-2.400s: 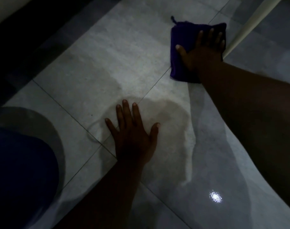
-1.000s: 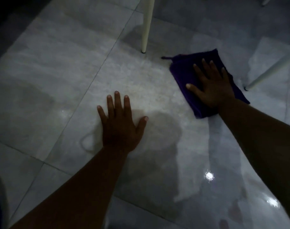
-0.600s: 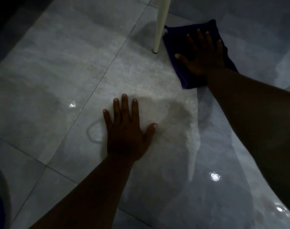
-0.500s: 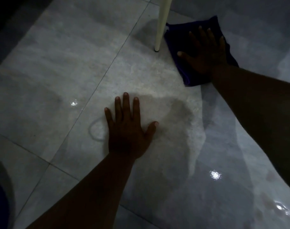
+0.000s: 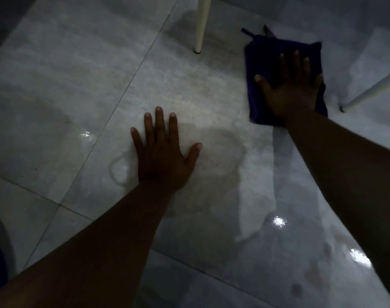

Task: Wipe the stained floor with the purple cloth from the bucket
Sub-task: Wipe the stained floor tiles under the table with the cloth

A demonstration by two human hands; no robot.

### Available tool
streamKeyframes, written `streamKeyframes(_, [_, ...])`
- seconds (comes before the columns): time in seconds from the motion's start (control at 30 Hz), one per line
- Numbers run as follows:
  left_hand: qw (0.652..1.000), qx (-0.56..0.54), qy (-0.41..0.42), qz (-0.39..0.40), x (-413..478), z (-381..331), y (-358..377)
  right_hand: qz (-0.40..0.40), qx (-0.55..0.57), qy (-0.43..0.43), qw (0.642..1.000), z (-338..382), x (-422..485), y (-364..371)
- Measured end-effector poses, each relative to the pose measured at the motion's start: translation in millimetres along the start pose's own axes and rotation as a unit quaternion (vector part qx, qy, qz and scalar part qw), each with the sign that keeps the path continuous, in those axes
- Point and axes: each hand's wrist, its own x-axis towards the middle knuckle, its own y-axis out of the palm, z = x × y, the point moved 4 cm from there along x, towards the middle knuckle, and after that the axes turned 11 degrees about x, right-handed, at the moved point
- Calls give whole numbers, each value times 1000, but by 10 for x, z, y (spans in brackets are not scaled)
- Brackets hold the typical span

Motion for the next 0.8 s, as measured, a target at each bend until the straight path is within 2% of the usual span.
streamKeyframes(0.13, [1000, 3, 7, 4, 5, 4, 6, -22, 18, 67, 997, -198, -617, 53])
streamKeyframes(0.23, [1000, 6, 13, 15, 5, -1, 20, -11, -4, 51, 999, -139, -1251, 193])
streamKeyframes(0.3, [1000, 6, 17, 15, 8, -1, 6, 25, -19, -29, 999, -93, -1781, 309])
streamKeyframes(0.37, [999, 12, 23, 18, 12, 11, 4, 88, -32, -154, 984, -171, -2435, 393])
streamKeyframes(0.47, [1000, 8, 28, 11, 13, 27, 23, 167, -72, -333, 925, -750, -3149, 302])
streamKeyframes(0.53, [999, 4, 32, 4, 8, 15, 26, 176, -99, -390, 899, -1362, -3126, 108])
streamKeyframes(0.6, [999, 10, 29, 27, 14, 15, 34, 150, -129, -340, 920, -1961, -2791, -113])
streamKeyframes(0.67, [998, 23, 25, 50, 26, 40, 22, 100, -114, -213, 965, -2245, -2370, -323])
streamKeyframes(0.73, [996, 34, 17, 79, 35, 48, -21, 65, -75, -74, 992, -2149, -2055, -338])
streamKeyframes(0.8, [994, 36, 6, 99, -4, -39, -60, 45, -50, -35, 997, -1769, -1966, -218])
